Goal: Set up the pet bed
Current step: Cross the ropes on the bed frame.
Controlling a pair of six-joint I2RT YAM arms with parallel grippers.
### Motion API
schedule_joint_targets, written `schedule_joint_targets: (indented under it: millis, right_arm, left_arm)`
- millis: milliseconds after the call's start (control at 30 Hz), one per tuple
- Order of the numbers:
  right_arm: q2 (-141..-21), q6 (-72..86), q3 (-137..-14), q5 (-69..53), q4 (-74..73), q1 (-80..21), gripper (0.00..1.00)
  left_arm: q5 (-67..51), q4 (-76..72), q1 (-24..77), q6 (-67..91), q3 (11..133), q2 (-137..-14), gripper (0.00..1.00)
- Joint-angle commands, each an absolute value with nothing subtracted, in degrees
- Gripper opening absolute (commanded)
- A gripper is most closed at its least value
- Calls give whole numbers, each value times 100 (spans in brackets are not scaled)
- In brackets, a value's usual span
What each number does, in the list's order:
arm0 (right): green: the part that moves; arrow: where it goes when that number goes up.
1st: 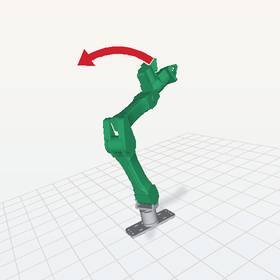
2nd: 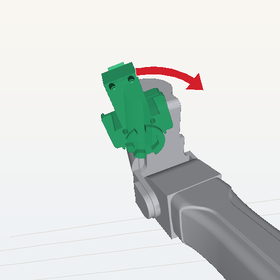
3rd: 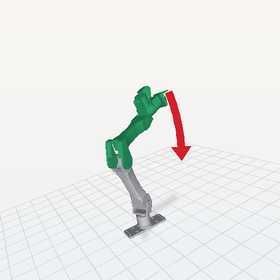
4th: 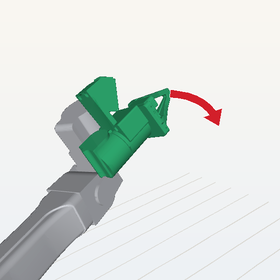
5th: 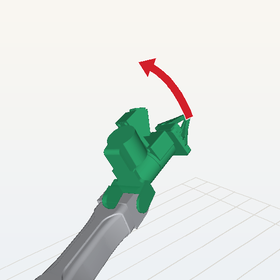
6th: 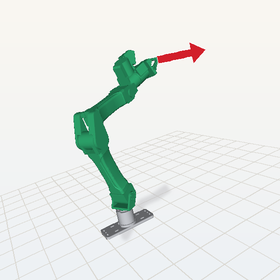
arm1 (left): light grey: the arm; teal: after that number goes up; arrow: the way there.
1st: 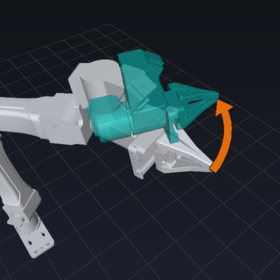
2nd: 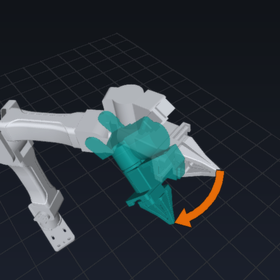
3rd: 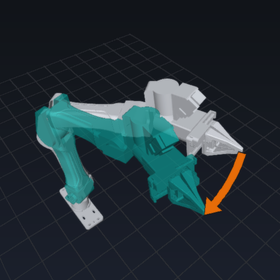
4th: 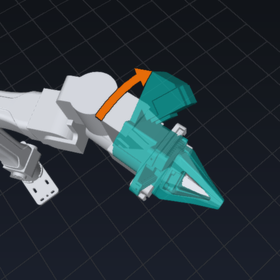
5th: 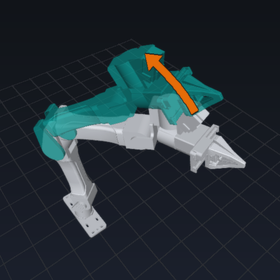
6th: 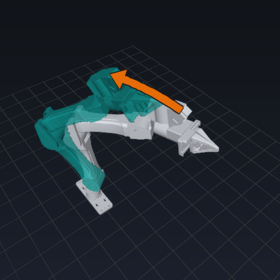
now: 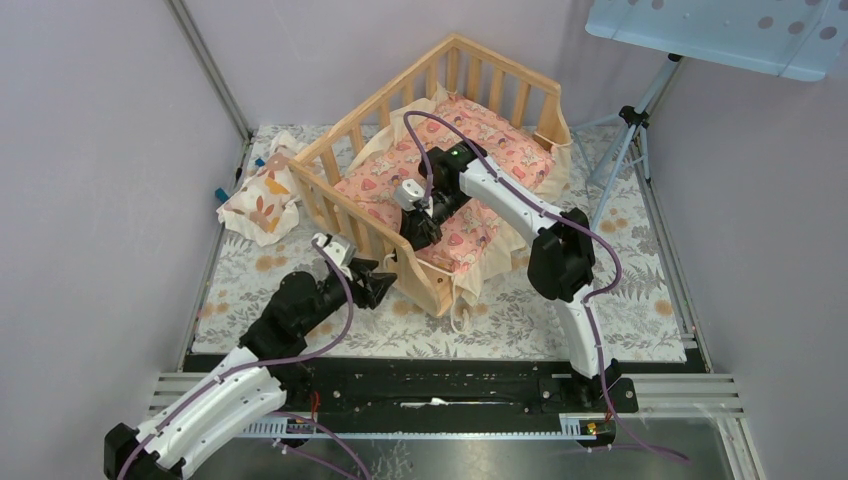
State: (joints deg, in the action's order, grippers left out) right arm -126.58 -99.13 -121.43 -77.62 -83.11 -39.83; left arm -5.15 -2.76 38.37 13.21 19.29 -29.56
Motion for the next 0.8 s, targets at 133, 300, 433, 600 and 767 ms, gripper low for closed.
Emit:
schedule_joint_targets:
  millis: [133,300,433,600,767]
  right_arm:
    - [-12656,-9853,-12203,-7937,-8432,-4060,0]
    - [-12669,-9751,-12342,-7793,-8429,-4054,0]
    - [-12691,-9515,-12672,-7481,-8412,-4039,11]
    - [-12656,-8980,-12963,-7024,-8206,-3966,34]
    - [-12307,-7995,-12676,-6383,-7414,-3851,49]
  left_arm:
    - [-681,-1037,3867,1095,1969,-3297,37]
    - [-881,-923,3867,1097,2062,-3448,10]
    - [-903,-614,3867,1178,2113,-3320,0]
    - [-836,-283,3867,1221,2189,-3101,0]
    - [-839,-101,3867,1310,2336,-3233,0]
